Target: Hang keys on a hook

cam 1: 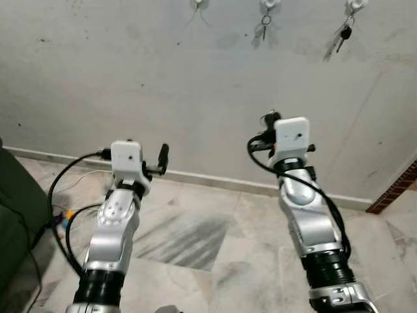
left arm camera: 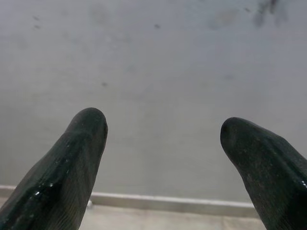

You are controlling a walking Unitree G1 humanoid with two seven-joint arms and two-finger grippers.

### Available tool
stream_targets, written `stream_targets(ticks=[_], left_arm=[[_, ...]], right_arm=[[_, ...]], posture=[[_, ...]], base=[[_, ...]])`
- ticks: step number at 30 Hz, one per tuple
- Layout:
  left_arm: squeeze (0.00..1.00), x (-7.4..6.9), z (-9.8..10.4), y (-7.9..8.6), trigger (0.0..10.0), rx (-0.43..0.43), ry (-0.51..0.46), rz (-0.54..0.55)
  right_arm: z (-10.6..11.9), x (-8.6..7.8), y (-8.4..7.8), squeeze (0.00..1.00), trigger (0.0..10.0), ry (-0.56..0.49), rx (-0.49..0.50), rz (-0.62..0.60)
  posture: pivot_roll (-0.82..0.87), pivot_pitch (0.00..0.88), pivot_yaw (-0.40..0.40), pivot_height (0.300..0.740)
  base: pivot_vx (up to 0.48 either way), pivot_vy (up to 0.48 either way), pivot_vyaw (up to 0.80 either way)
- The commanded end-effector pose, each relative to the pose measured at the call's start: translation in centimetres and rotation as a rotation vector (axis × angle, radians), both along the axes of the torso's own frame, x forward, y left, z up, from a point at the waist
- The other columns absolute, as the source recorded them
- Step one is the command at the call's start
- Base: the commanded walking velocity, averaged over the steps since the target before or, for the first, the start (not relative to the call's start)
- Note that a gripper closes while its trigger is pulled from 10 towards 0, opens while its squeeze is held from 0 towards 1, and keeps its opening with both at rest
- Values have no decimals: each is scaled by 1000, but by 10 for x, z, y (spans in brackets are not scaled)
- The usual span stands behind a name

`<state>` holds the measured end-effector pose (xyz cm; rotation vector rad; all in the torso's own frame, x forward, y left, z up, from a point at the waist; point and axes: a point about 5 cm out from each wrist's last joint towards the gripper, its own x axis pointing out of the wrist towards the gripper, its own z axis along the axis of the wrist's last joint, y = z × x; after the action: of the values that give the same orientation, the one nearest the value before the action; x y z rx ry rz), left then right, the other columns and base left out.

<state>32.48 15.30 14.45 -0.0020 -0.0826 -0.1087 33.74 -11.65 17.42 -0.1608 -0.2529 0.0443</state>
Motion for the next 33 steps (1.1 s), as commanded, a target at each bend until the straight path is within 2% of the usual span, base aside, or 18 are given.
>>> stream_targets(ticks=[1,10,20,22,30,33], left_arm=[[0,0,-5,12,10000,3,33,38],[0,2,-2,10,10000,-6,30,32],[0,-2,-2,12,10000,-8,10,37],[0,-2,-1,11,10000,20,-2,42],[0,-3,0,5,10000,11,-15,26],[0,-1,4,10,10000,54,-42,72]], right_arm=[[5,1,12,0,10000,-20,0,36],[8,3,14,0,10000,-32,14,41],[8,5,16,0,10000,-24,28,49],[7,5,16,0,10000,-20,29,52],[7,6,14,0,10000,-11,29,47],[6,5,12,0,10000,-11,30,47]], posture=[[74,98,53,740],[80,102,46,740],[93,110,31,740],[93,114,26,740],[84,117,29,740],[83,117,32,740]], base=[[0,480,0],[0,480,0],[0,478,0],[0,0,0],[0,0,-609],[0,0,-800]])
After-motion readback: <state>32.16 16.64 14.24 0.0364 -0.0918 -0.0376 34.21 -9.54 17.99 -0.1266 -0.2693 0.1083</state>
